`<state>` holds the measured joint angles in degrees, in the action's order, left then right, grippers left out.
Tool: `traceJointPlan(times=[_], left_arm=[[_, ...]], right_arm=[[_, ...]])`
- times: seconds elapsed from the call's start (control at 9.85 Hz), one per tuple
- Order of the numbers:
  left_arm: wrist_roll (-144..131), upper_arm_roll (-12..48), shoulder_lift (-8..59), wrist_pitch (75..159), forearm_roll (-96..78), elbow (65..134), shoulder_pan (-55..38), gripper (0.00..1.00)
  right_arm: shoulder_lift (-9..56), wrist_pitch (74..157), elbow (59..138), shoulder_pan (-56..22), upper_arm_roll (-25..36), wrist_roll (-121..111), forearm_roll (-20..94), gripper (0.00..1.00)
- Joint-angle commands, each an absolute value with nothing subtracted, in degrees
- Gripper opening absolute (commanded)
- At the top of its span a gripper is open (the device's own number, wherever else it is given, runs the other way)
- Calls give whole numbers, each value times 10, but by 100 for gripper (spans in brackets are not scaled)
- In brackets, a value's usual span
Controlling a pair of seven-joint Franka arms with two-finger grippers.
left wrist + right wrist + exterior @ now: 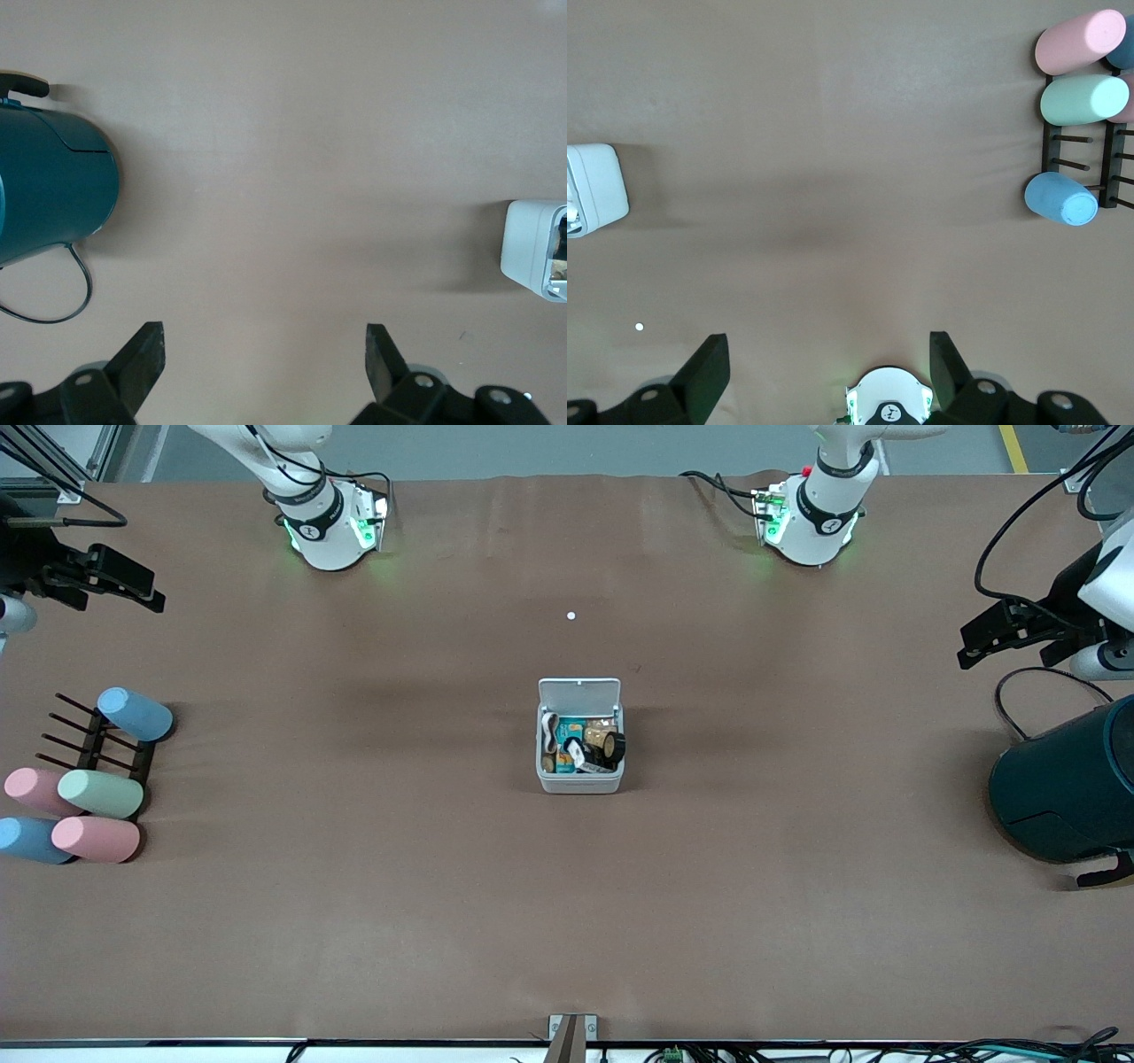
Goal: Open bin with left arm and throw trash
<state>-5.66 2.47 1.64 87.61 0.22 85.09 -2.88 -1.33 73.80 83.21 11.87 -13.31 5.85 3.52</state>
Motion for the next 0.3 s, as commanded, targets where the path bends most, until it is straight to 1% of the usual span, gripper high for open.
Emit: traceJointPlan(times=[0.0,0.1,0.2], left_arm=[[-58,33,27,873,13,833,-22,100],[-61,32,27,873,15,832,-21,100],[-62,32,27,873,12,832,-23,100]], right_arm=[[-22,741,838,92,-118,55,25,99],[-23,741,842,1,-19,55,25,99],[-23,741,842,-63,56,51,26,99]])
